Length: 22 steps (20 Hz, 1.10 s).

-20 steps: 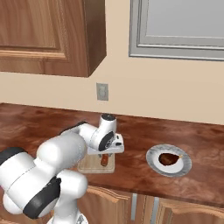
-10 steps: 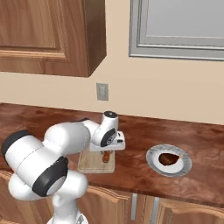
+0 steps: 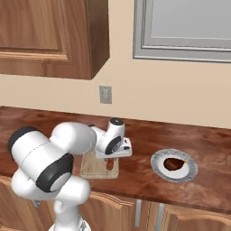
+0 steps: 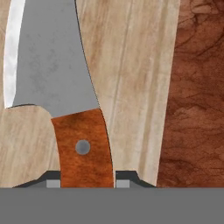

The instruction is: Pick up the knife from the drawer and place it on the cutting board. Then place the meat from the plate to the cutting board.

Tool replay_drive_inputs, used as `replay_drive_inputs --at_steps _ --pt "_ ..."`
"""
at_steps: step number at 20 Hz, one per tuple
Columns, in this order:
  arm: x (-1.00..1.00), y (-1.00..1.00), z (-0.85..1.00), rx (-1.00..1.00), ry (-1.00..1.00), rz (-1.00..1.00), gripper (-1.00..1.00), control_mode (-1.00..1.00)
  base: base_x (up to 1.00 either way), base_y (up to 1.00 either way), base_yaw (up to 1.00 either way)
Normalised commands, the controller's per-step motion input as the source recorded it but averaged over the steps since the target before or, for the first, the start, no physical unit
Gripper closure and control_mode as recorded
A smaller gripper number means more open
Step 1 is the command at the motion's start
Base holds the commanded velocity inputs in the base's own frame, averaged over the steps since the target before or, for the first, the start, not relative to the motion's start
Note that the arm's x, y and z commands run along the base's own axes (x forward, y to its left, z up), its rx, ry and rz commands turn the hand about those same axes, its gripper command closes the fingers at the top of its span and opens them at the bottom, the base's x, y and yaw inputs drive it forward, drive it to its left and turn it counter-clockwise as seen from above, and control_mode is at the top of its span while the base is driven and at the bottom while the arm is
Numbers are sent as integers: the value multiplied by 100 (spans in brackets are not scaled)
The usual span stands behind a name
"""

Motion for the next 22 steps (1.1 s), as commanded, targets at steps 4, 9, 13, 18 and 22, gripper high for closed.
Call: replay_drive_inputs --at_steps 4,9,13,18,22 --pt "8 2 -28 0 0 0 100 -100 0 0 0" --pt "0 4 -9 0 0 0 -100 -100 0 0 0" --pt "0 0 3 0 0 0 -100 -100 0 0 0" --pt "-10 0 13 0 0 0 -100 -100 0 0 0" --pt "-9 0 32 0 0 0 -100 -100 0 0 0"
